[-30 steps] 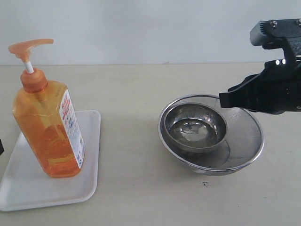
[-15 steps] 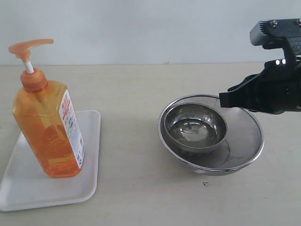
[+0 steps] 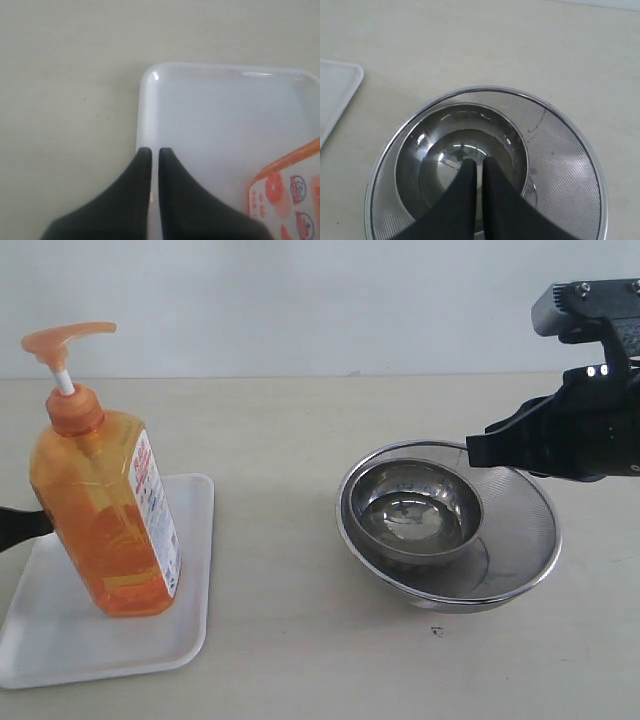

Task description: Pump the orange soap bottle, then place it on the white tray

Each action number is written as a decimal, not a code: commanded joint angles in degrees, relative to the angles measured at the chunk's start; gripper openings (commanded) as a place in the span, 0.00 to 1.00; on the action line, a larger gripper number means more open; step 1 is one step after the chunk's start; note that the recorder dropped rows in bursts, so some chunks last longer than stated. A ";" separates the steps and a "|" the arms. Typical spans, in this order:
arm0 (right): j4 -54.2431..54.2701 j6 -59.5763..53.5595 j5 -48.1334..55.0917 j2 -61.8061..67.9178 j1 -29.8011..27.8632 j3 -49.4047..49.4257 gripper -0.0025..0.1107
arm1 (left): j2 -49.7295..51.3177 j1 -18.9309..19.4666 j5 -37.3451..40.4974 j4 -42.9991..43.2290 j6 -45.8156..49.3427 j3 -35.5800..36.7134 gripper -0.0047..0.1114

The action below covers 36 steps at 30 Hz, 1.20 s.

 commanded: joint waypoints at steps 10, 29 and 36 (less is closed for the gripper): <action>0.04 -0.02 -0.21 -0.44 0.02 0.14 0.02 | 11.74 6.16 -2.05 4.20 -1.12 -4.47 0.08; 0.04 -0.02 -0.21 -0.44 0.02 0.14 0.02 | 20.35 6.16 -8.75 15.78 -8.44 -4.77 0.08; 0.04 -0.02 -0.21 -0.44 0.02 0.14 0.02 | 21.11 6.16 -8.30 15.90 -7.68 -4.77 0.08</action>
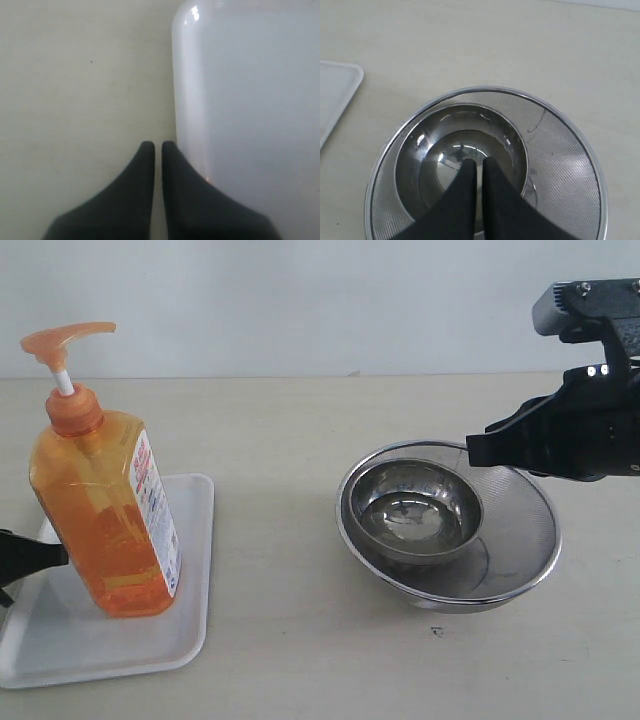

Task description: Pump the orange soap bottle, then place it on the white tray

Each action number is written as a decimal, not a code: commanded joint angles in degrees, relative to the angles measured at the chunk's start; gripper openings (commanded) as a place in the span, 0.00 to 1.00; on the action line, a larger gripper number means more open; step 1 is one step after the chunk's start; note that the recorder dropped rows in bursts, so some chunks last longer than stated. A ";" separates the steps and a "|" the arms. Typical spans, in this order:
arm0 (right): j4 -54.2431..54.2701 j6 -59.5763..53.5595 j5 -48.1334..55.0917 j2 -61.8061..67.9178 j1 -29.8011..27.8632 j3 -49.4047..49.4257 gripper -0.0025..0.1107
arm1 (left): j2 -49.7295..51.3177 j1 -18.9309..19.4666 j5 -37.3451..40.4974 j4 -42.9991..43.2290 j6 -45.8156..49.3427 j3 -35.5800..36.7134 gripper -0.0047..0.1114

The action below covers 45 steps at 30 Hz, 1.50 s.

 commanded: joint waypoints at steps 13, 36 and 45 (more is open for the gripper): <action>-0.21 -0.16 -0.08 -0.44 0.02 0.14 0.02 | 0.54 0.16 2.40 10.75 -6.44 -1.98 0.08; -0.21 -0.16 -0.08 -0.44 0.02 0.14 0.02 | -2.39 -2.07 2.33 25.78 -22.75 -2.16 0.08; -0.21 -0.16 -0.08 -0.44 0.02 0.14 0.02 | -4.14 -1.55 5.66 22.83 -21.47 -2.16 0.08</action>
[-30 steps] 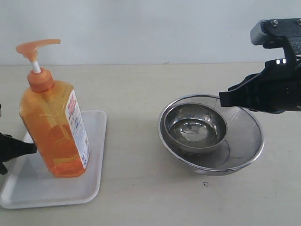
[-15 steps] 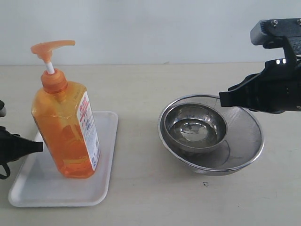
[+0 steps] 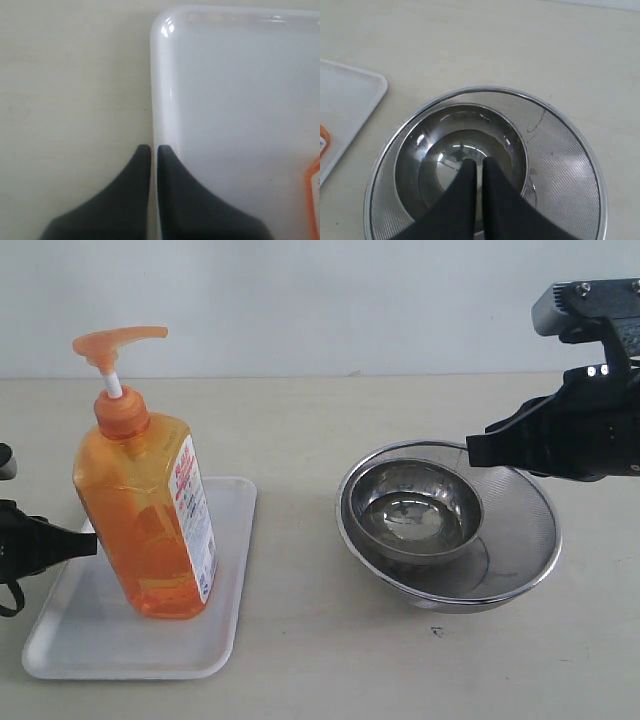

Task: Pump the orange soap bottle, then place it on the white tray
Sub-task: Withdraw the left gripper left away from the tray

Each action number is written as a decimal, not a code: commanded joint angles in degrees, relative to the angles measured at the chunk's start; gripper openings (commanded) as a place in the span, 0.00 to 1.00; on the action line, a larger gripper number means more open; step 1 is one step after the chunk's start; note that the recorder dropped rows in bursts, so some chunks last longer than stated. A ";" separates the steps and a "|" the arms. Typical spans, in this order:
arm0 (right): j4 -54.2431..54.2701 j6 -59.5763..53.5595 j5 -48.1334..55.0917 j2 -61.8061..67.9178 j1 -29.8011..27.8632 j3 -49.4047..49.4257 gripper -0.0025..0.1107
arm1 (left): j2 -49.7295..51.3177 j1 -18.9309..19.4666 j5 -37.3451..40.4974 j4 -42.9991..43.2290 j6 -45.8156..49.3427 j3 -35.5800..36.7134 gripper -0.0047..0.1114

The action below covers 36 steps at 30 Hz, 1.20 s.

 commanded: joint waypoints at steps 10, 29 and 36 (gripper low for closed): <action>-0.10 -0.16 -0.08 -0.44 0.02 0.14 0.02 | -18.00 0.18 8.80 -1.99 -2.60 4.21 0.08; -0.10 -0.16 -0.08 -0.44 0.02 0.14 0.02 | -49.87 0.18 7.59 -1.99 -15.21 16.72 0.08; -0.10 -0.16 -0.08 -0.44 0.02 0.14 0.02 | -65.17 0.08 15.03 -1.99 -22.53 16.72 0.08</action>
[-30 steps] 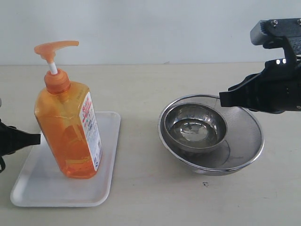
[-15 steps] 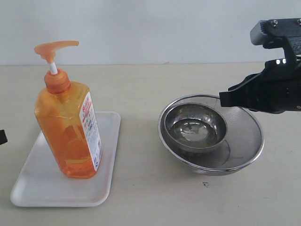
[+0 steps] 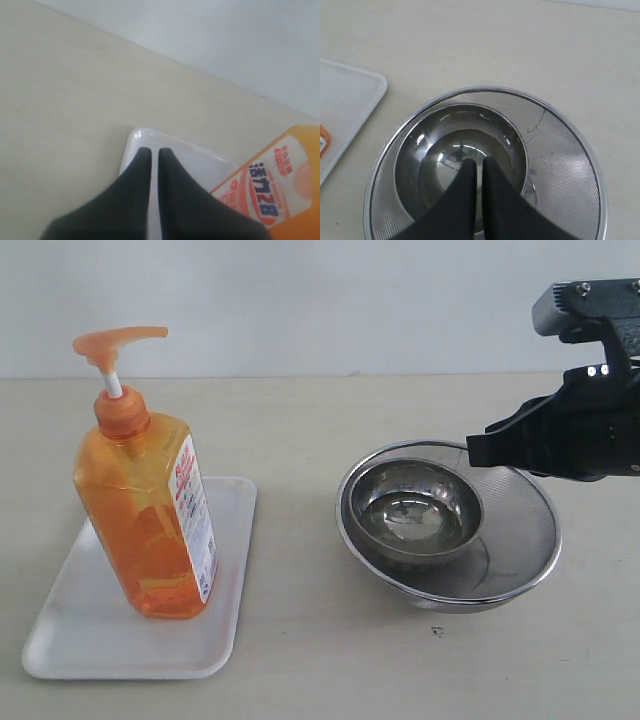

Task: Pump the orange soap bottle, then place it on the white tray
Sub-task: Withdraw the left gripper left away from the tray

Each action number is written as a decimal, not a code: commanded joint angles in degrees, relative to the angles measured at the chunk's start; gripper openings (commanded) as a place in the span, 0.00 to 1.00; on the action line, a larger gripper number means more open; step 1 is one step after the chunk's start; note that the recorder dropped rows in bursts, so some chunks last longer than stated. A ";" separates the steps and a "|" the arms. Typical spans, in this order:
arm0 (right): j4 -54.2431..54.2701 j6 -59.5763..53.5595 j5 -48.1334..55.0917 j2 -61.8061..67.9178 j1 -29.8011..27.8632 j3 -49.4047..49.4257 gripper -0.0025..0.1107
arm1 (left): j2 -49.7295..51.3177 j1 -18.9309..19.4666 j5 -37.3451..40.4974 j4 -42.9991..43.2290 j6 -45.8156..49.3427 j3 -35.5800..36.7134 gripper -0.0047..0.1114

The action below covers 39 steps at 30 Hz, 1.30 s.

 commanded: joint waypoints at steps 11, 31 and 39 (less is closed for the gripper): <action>-0.10 -0.16 -0.08 -0.44 0.02 0.14 0.02 | -40.02 -0.05 -1.93 -0.46 -9.48 8.29 0.08; -0.09 -0.16 -0.08 -0.44 0.02 0.14 0.02 | -44.71 -0.05 9.76 -1.65 6.03 10.60 0.08; -0.09 -0.16 -0.08 -0.44 0.02 0.14 0.02 | -44.71 -0.05 21.35 -3.99 24.29 10.60 0.08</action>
